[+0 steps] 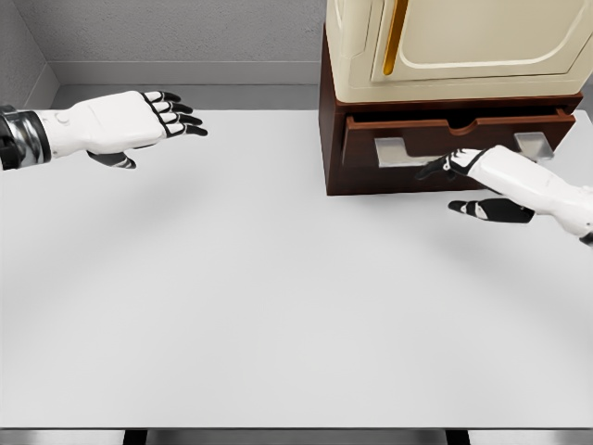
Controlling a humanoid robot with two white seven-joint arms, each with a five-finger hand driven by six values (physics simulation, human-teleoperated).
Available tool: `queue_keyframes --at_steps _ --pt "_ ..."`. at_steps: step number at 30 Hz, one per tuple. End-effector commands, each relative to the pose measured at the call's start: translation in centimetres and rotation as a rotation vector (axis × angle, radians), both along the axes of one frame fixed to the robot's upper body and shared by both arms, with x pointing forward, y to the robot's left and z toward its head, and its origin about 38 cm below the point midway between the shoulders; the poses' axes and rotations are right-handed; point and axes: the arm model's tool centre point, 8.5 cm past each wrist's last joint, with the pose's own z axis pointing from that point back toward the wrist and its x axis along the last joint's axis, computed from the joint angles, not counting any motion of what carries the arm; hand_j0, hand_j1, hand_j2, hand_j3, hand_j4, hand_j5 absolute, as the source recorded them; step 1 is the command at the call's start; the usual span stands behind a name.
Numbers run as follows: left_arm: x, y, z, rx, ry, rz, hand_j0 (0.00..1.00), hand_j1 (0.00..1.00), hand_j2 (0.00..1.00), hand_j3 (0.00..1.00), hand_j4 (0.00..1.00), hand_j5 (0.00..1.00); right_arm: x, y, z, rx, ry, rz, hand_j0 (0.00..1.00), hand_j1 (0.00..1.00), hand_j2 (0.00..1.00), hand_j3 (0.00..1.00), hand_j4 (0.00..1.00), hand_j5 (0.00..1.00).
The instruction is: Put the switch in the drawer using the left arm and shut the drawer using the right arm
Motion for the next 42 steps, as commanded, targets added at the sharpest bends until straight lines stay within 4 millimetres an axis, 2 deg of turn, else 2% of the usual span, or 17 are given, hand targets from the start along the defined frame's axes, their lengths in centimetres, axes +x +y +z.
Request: queue_keyframes --at_steps 1,11,15,22,24,25,26,30,36,39,42 --pt "0.0 0.1 0.2 -0.008 -0.002 0.003 1.0 1.0 1.0 1.0 1.0 1.0 0.3 0.1 -1.0 0.014 0.031 -0.008 0.72 0.72 0.72 0.72 0.72 0.72" --pt "0.0 0.1 0.2 -0.006 -0.003 0.003 1.0 1.0 1.0 1.0 1.0 1.0 0.9 0.1 -0.9 0.029 0.026 -0.016 0.72 0.72 0.72 0.72 0.72 0.72" --pt "0.1 0.1 0.3 -0.009 -0.005 0.004 1.0 1.0 1.0 1.0 1.0 1.0 1.8 0.4 -1.1 0.029 0.035 -0.019 0.72 0.72 0.72 0.72 0.72 0.72" --pt "0.1 0.1 0.3 -0.008 -0.005 0.004 1.0 1.0 1.0 1.0 1.0 1.0 1.6 0.5 -1.0 0.032 0.031 -0.014 0.73 0.73 0.73 0.73 0.73 0.73" --pt "0.1 0.1 0.3 -0.009 -0.007 0.005 1.0 1.0 1.0 1.0 1.0 1.0 0.9 1.1 -0.2 0.025 0.001 0.01 0.78 0.78 0.78 0.78 0.78 0.78" --pt "0.1 0.1 0.4 -0.011 -0.009 0.004 1.0 1.0 1.0 1.0 1.0 1.0 0.3 0.9 0.0 0.028 -0.011 0.006 0.85 0.85 0.85 0.85 0.85 0.85" --pt "0.1 0.0 0.4 -0.011 -0.009 0.003 1.0 1.0 1.0 1.0 1.0 1.0 -0.2 0.7 0.0 0.03 -0.015 0.001 0.99 0.99 0.99 0.99 0.99 0.99" --pt "0.0 0.1 0.5 -0.01 -0.01 0.003 1.0 1.0 1.0 1.0 1.0 1.0 -3.0 -2.1 0.4 0.04 -0.041 -0.071 1.0 1.0 1.0 1.0 1.0 1.0" --pt "0.1 0.9 0.1 0.003 -0.001 0.025 1.0 1.0 1.0 1.0 1.0 1.0 -5.9 -6.3 0.1 0.103 -0.022 -0.177 1.0 1.0 1.0 1.0 1.0 1.0" --pt "0.1 1.7 -0.1 0.006 0.006 0.043 1.0 1.0 1.0 1.0 1.0 1.0 -6.0 -6.3 0.0 0.102 -0.018 -0.178 1.0 1.0 1.0 1.0 1.0 1.0" --pt "0.1 1.7 -0.1 0.007 0.007 0.043 1.0 1.0 1.0 1.0 1.0 1.0 -6.3 -5.4 0.5 0.098 -0.037 -0.152 1.0 1.0 1.0 1.0 1.0 1.0"
